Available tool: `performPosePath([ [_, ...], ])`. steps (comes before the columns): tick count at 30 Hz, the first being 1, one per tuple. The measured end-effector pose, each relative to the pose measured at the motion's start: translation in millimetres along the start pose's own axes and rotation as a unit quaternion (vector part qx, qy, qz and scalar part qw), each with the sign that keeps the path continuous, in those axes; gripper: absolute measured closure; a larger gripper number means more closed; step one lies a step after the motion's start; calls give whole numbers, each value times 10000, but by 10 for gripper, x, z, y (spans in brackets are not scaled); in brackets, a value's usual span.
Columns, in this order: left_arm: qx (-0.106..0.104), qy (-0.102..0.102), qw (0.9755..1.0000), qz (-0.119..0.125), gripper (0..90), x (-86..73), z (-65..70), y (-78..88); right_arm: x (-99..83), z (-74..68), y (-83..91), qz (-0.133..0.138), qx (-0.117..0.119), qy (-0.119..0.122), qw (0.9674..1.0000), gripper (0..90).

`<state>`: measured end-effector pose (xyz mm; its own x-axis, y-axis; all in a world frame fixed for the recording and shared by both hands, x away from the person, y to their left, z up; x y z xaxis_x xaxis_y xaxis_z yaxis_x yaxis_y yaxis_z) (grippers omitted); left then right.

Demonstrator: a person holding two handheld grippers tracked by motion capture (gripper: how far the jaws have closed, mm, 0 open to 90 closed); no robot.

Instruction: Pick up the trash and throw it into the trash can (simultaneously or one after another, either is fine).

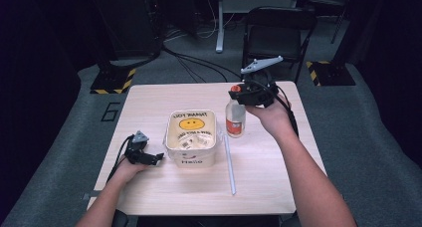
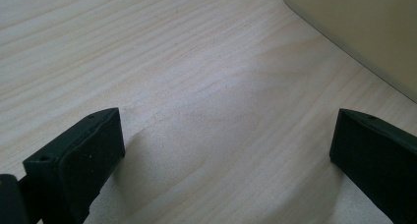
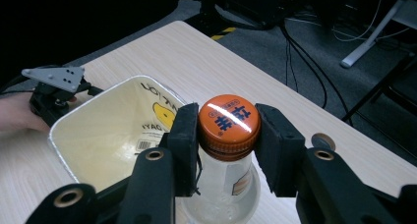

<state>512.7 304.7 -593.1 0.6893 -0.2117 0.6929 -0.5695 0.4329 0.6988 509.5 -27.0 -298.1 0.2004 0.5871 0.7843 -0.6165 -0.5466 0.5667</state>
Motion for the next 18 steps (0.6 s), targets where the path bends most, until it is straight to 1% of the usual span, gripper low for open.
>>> performPosePath([
  [1,0,-2,10000,0,0,0,0,0,25,0,12,18,4,31,10000,621],
  [3,-1,-1,10000,1,0,0,0,0,53,-6,25,26,11,18,10000,622],
  [4,-2,0,10000,7,0,1,0,-1,78,-3,35,47,9,62,10000,622],
  [5,-5,-5,10000,-24,0,-2,0,4,134,-13,59,72,11,46,10000,622],
  [7,-5,-6,10000,-19,0,-2,0,3,182,-9,80,101,1,115,9999,621],
  [13,-4,-6,10000,-18,0,-1,0,3,325,-17,129,210,12,185,9996,622],
  [18,-5,-5,10000,-18,0,-1,0,3,417,-22,162,254,7,194,9995,621],
])
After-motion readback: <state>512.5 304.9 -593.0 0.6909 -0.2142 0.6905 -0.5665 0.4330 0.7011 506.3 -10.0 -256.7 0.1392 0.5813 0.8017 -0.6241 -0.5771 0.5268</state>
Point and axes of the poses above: each handheld gripper's, and its own axes: y roughly backward along the jaws, x roughly out of its top, z roughly to its right, the point moved 9 cm from there along -y, roughly forward along the jaws, and after that the axes turned 14 degrees about y, right-handed, at the moved point
